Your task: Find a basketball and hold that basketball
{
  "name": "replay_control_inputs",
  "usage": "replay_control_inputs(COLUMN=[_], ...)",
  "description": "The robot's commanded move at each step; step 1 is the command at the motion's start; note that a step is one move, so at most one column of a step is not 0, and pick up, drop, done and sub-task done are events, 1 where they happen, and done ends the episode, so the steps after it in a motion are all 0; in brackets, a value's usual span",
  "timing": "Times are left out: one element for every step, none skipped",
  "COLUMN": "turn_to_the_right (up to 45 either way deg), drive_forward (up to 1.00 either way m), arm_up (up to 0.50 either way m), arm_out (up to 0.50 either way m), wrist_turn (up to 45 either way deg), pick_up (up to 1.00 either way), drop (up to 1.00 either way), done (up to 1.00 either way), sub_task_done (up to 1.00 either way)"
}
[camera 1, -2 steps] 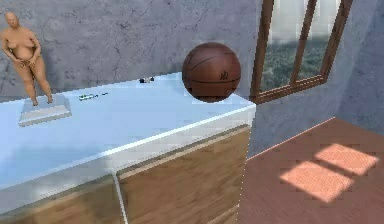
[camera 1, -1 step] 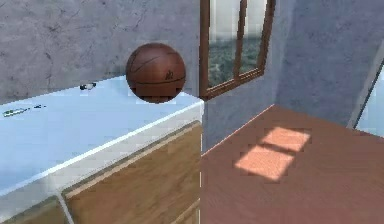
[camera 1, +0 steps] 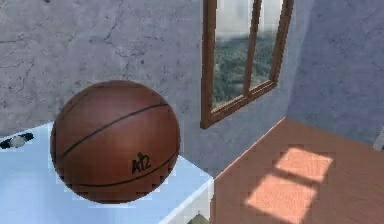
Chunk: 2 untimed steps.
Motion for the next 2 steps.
replay_control_inputs(turn_to_the_right=[-45.0, -45.0], drive_forward=[0.00, 0.00], arm_up=[0.00, 0.00], arm_out=[0.00, 0.00], wrist_turn=[0.0, 0.0], pick_up=[0.00, 0.00], drop=[0.00, 0.00], done=[0.00, 0.00], sub_task_done=[0.00, 0.00])
